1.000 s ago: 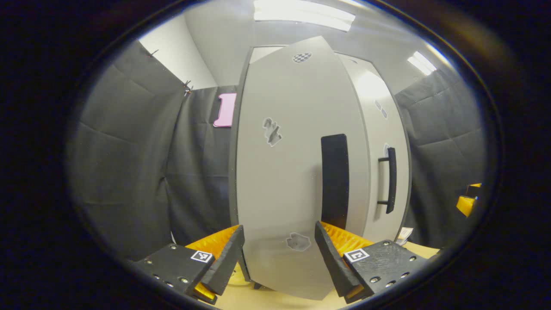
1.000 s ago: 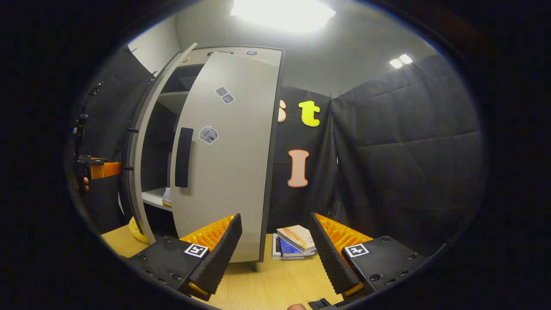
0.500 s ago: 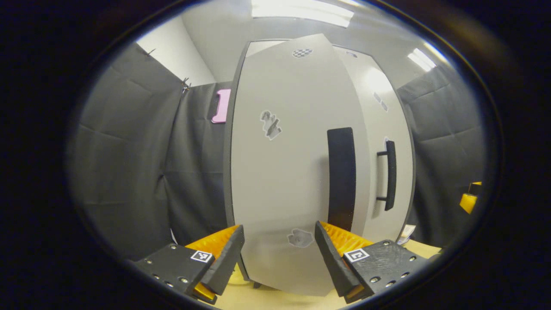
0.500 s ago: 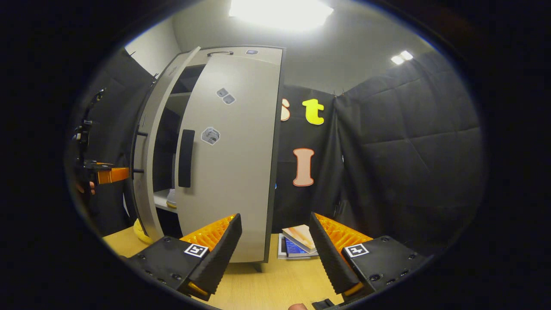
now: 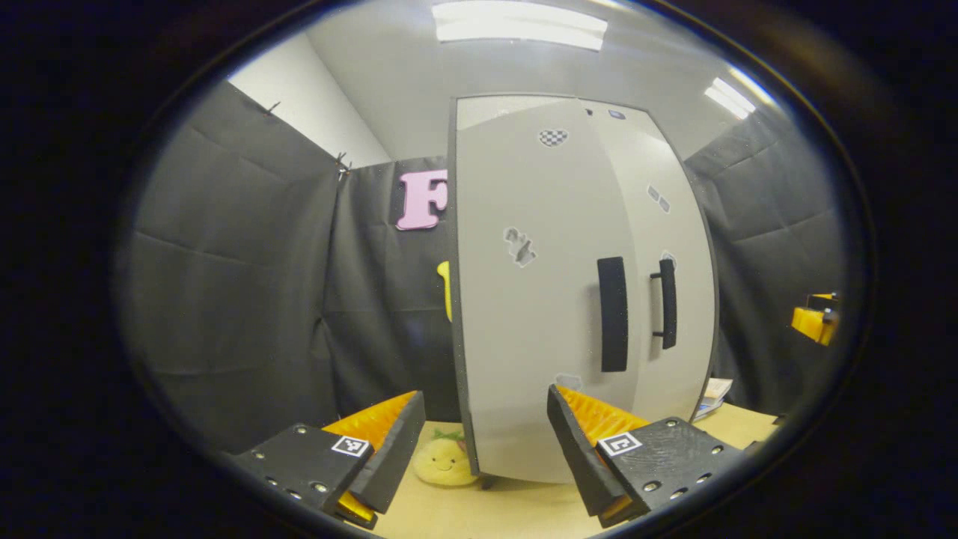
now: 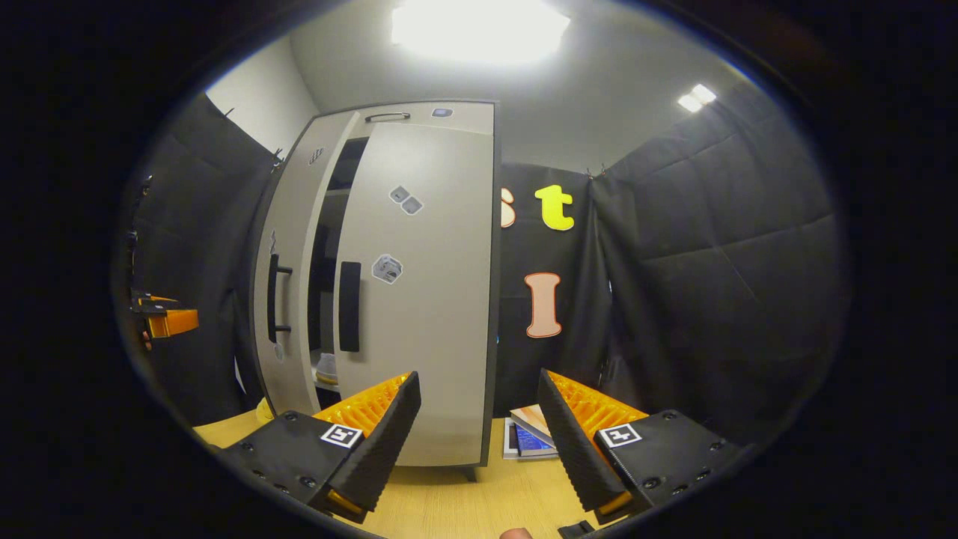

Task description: Grab one shoe with the right hand and put it into the shoe cabinet, grab the other shoe with the left hand and put it into the shoe cabinet; then close the right door with the right hand and the left door with the left hand.

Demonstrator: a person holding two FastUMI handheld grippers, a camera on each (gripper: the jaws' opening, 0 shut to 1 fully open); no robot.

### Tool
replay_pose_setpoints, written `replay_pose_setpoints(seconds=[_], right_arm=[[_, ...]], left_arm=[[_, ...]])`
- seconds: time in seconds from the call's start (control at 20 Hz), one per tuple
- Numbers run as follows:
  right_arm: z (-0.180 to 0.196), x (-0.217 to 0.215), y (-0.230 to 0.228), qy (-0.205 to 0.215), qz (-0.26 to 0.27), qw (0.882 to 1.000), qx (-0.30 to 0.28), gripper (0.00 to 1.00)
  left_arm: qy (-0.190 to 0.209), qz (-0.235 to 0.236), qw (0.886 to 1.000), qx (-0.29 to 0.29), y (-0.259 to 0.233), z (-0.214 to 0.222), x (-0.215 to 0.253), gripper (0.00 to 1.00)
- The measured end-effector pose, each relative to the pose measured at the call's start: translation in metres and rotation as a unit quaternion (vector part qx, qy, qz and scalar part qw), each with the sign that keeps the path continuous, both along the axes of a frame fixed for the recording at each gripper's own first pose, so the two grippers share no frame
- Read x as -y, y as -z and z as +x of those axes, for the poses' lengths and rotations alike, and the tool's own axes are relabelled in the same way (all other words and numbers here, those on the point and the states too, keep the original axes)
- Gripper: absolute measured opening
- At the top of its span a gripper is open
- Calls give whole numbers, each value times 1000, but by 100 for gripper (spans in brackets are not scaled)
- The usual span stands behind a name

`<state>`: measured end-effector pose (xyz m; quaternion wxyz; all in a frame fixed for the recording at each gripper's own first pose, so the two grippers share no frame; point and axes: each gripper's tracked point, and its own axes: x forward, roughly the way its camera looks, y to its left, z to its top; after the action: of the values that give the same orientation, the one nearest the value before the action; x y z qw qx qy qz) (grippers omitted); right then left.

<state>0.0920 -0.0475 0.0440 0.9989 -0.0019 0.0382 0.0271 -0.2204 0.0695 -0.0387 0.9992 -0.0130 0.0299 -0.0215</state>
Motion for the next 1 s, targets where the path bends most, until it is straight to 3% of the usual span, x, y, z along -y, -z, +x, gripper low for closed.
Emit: replay_pose_setpoints(seconds=[0.4, 1.0], right_arm=[[-30, -9, -14, -20, -11, 1000, 15, 99], [-71, 6, -9, -16, -20, 1000, 12, 99]], left_arm=[[-27, 4, 1000, -7, 4, -62, -57, 94], [-52, 16, 999, -7, 10, -136, -102, 94]])
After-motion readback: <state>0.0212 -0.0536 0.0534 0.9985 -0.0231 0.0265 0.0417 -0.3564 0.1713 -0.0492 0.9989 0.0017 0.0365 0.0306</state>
